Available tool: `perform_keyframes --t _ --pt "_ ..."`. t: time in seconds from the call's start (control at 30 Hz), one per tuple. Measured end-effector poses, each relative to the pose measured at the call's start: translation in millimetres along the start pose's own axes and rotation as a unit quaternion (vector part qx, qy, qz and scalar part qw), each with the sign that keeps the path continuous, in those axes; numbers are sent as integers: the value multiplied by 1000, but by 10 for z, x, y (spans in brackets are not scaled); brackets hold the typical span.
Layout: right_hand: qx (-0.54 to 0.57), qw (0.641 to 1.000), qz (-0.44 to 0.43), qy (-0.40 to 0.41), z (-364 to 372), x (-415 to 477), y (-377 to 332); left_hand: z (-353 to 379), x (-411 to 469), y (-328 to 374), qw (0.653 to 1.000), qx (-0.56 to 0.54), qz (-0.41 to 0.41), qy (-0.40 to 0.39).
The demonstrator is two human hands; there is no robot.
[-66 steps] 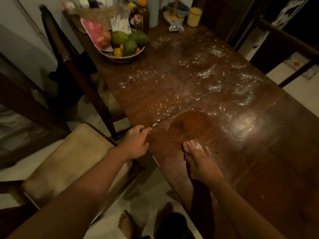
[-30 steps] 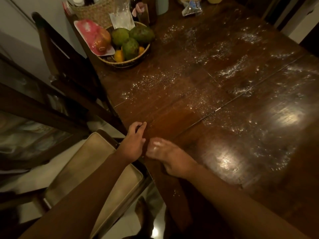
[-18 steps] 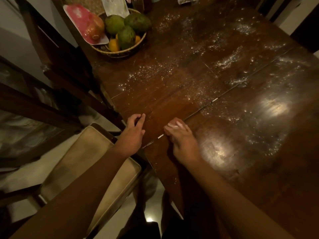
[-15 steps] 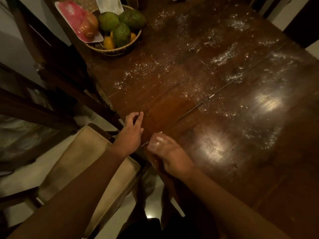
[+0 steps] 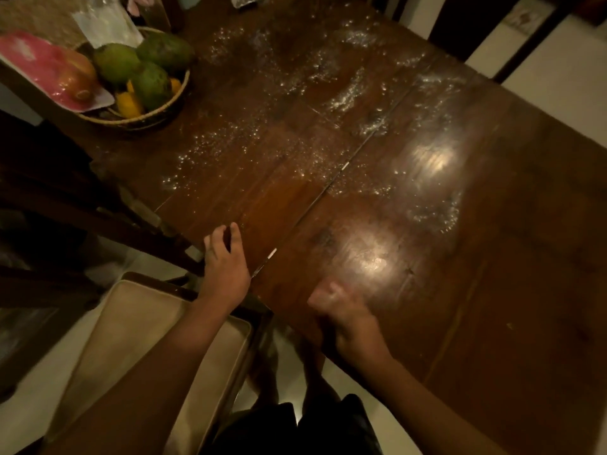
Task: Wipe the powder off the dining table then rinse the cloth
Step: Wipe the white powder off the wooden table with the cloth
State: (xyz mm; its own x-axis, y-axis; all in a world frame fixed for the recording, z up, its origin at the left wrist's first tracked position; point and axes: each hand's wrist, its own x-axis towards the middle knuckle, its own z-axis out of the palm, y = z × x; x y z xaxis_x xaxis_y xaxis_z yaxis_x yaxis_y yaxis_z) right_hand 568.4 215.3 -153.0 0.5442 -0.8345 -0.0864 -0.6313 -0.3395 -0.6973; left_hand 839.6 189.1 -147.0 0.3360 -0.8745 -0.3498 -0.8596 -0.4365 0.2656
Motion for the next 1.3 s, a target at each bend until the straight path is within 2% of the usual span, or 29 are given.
perform_keyframes --t 0.07,0.13,0.17,0.2,0.27,0.33,0.37,0.4,0.5,0.57,0.63,0.7,0.73,0.77,0.8,0.83,0.9,0.93,0.97,1.0,1.03,1.1,1.17,1.2,1.27,1.3 --pt "-35 977 -154 -140 -93 -182 81 -32 2 -13 1000 3 11 -5" --pt "-51 958 -189 -209 -380 -212 328 -57 -2 -41 1000 3 26 -11" --pt "-52 964 -176 -194 -508 -209 460 -66 -5 -59 999 2 35 -12" --pt "-45 979 -136 -142 -611 -220 569 -72 -10 -78 999 0 42 -11" --pt "-25 999 6 22 -652 -254 601 -89 -20 -113 999 -11 52 -5" --pt "-14 975 161 156 -475 -258 387 -105 -29 -148 998 -23 63 3" --pt "-5 965 193 178 -359 -283 252 -107 -31 -166 997 -25 73 8" --pt "0 969 174 174 -266 -350 146 -108 -26 -182 996 -26 81 12" --pt "-36 999 5 36 -203 -747 230 -128 -19 -215 996 -24 88 9" --pt "-86 996 -6 -5 -442 -959 460 -155 -38 -199 996 -20 88 3" --pt "-100 987 109 58 -630 -1107 594 -194 -93 -89 996 -31 85 -11" --pt "-46 936 284 203 -623 -1168 545 -242 -202 151 992 -29 122 -19" --pt "-28 904 342 256 -548 -1163 483 -256 -268 294 987 -23 154 -25" --pt "-35 888 362 280 -446 -1159 410 -249 -335 435 981 -21 188 -35" --pt "-55 894 347 278 -321 -1182 355 -221 -395 560 974 -19 220 -47" --pt "-71 916 302 252 -206 -1250 319 -183 -446 667 967 -13 246 -58" --pt "-94 972 173 131 -135 -1455 319 -76 -498 798 953 13 291 -80" --pt "-112 984 123 63 -209 -1572 375 -27 -508 827 947 24 305 -96" --pt "-133 987 93 15 -326 -1680 456 13 -507 832 943 30 313 -112" --pt "-148 985 93 3 -455 -1774 535 44 -496 817 940 34 316 -125" --pt "-148 981 124 30 -575 -1840 605 65 -476 785 938 36 318 -133" --pt "-120 946 253 161 -797 -1892 777 86 -433 694 932 34 332 -140" --pt "-52 861 407 300 -996 -1773 1005 98 -392 620 927 28 347 -137" --pt "-21 816 453 358 -1106 -1645 1106 107 -375 602 925 28 354 -133" --pt "22 750 488 447 -1301 -1339 1241 128 -367 592 925 25 356 -132" --pt "30 742 483 464 -1350 -1173 1252 143 -370 589 926 21 354 -132"
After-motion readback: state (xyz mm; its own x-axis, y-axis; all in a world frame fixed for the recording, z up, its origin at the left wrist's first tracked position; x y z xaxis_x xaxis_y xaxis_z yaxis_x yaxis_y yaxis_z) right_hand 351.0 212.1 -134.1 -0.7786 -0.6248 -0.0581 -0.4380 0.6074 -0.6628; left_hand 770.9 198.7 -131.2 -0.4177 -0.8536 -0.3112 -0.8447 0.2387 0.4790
